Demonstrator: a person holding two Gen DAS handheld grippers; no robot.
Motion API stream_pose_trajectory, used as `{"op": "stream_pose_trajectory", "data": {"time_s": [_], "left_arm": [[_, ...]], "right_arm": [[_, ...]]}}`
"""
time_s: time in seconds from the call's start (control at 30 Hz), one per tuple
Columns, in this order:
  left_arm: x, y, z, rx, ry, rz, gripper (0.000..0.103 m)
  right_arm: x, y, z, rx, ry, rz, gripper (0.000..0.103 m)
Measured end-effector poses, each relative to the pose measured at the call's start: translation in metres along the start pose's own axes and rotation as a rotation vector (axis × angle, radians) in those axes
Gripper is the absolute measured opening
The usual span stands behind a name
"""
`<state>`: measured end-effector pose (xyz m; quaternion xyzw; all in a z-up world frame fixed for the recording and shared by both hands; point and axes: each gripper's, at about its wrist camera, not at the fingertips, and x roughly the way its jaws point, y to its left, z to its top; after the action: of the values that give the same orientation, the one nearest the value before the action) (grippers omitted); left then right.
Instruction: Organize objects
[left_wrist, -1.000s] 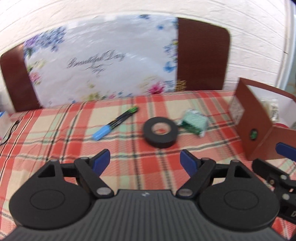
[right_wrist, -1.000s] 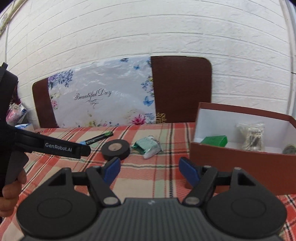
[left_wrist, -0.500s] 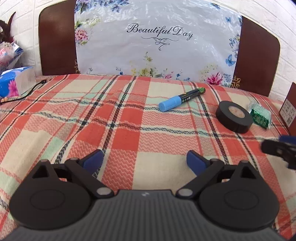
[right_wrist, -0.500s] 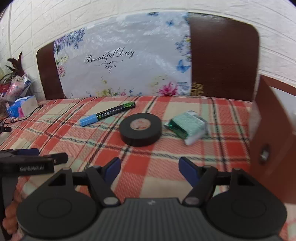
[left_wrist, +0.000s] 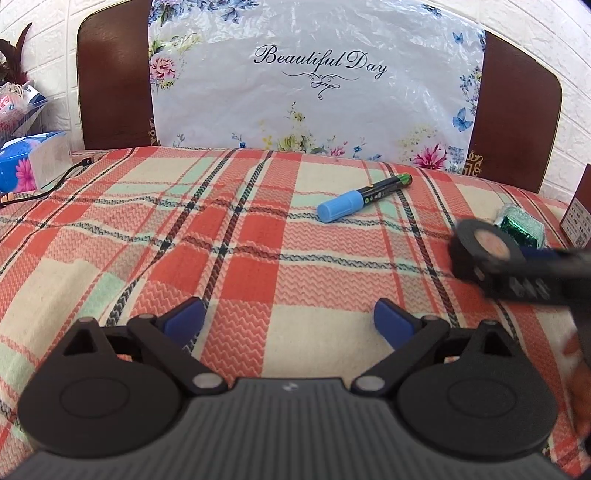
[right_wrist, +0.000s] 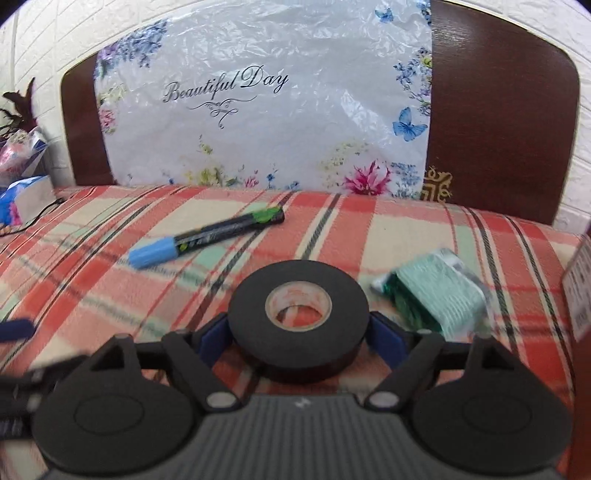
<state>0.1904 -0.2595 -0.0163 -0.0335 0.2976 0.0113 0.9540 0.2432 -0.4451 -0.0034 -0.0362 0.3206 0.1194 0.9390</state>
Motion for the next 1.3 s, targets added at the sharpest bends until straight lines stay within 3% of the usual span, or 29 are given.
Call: {"op": "stream_pose_trajectory", "data": {"time_s": [0.17, 0.37, 0.47, 0.53, 0.63, 0.73, 0.83, 0.9, 0.93, 0.97, 1.07, 1.17, 1.3], "left_arm": [[0.000, 0.001, 0.000, -0.001, 0.002, -0.011, 0.099], [-0.008, -0.016, 0.002, 0.041, 0.054, 0.000, 0.098], [-0.033, -0.047, 0.003, -0.003, 0.088, -0.209, 0.092], [-0.054, -0.087, -0.002, 0.074, 0.126, -0.353, 0.084], [-0.076, -0.139, -0.011, 0.217, 0.222, -0.498, 0.069], [-0.084, -0.170, -0.021, 0.322, 0.295, -0.522, 0.067], [-0.074, -0.179, -0.032, 0.314, 0.393, -0.557, 0.066], [-0.073, -0.186, -0.039, 0.347, 0.374, -0.527, 0.064], [-0.075, -0.190, -0.040, 0.367, 0.360, -0.520, 0.041], [-0.076, -0.191, -0.038, 0.368, 0.358, -0.525, 0.031], [-0.084, -0.192, -0.020, 0.331, 0.354, -0.533, 0.031], [-0.102, -0.205, 0.012, 0.348, 0.248, -0.560, 0.031], [-0.112, -0.240, 0.066, 0.362, 0.124, -0.613, 0.032]], "right_arm": [[-0.079, -0.012, -0.056, -0.038, 0.025, 0.042, 0.081], [-0.175, -0.041, -0.124, 0.007, 0.005, -0.033, 0.081], [-0.192, -0.049, -0.131, 0.025, -0.015, -0.021, 0.084], [-0.193, -0.048, -0.131, 0.015, -0.006, -0.022, 0.082], [-0.192, -0.044, -0.132, -0.012, 0.007, -0.014, 0.082], [-0.192, -0.047, -0.134, -0.015, 0.005, -0.001, 0.081], [-0.192, -0.050, -0.137, 0.008, 0.004, 0.006, 0.080], [-0.188, -0.050, -0.137, 0.014, 0.005, 0.006, 0.079], [-0.187, -0.050, -0.137, 0.010, 0.002, 0.009, 0.078], [-0.187, -0.048, -0.137, 0.004, -0.003, 0.005, 0.077], [-0.192, -0.048, -0.135, -0.001, -0.027, -0.007, 0.077], [-0.209, -0.054, -0.120, -0.014, -0.140, -0.050, 0.077], [-0.225, -0.075, -0.082, -0.055, -0.299, -0.170, 0.077]]}}
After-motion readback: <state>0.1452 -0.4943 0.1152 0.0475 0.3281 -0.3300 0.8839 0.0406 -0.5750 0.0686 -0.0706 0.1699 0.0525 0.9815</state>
